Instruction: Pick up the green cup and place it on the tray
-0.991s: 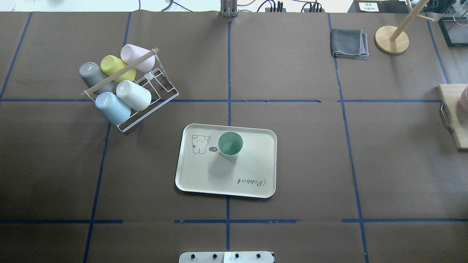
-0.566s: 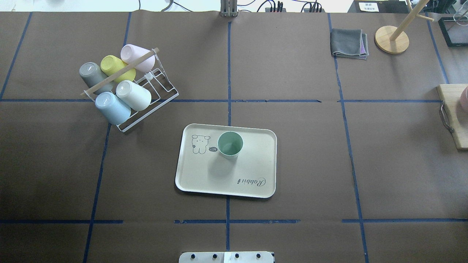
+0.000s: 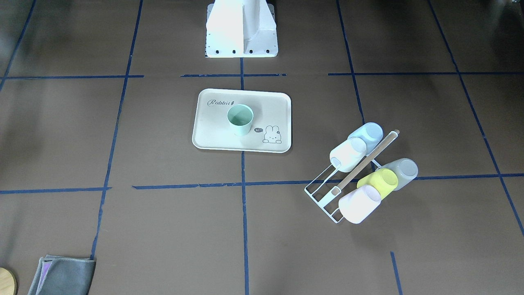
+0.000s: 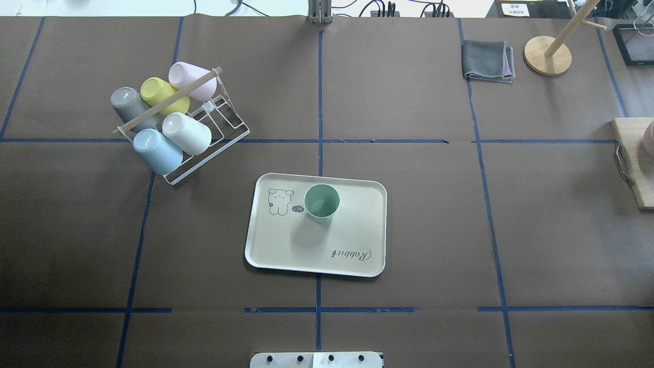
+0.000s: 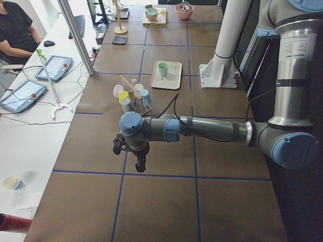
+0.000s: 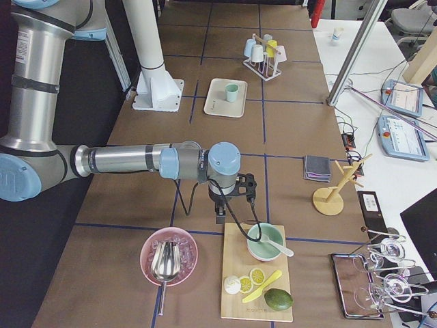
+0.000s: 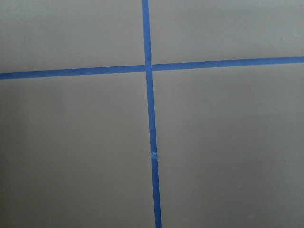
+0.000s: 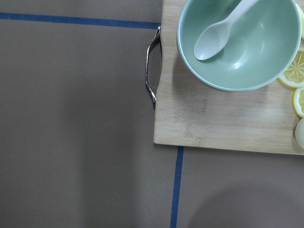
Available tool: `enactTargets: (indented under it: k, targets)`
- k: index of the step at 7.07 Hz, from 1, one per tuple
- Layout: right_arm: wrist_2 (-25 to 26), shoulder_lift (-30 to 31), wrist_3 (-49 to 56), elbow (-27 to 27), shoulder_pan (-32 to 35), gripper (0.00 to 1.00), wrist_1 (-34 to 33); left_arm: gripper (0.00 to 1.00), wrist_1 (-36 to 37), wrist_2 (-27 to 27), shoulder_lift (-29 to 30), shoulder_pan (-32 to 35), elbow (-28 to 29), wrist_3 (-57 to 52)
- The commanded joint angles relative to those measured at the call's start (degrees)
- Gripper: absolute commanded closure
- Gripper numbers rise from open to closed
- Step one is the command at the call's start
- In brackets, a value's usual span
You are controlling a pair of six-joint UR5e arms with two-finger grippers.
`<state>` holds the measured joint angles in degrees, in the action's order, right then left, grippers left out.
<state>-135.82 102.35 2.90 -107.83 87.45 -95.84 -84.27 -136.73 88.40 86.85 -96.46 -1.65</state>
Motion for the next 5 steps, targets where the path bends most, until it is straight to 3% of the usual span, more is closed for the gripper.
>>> enactTargets:
  k: [1,4,5]
  targets:
    - [0.12,-0.22,0.0,-0.01,0.0,0.0,0.12,0.0,-0.02,0.14,0.02,0.07,-0.22,-0.02]
    - [0.03,-0.13,0.0,0.07,0.0,0.0,0.12,0.0,-0.11,0.32,-1.54,0.07,-0.39,-0.02]
    - [0.12,-0.22,0.0,0.42,0.0,0.0,0.12,0.0,-0.02,0.23,-3.56,0.16,-3.7,-0.02]
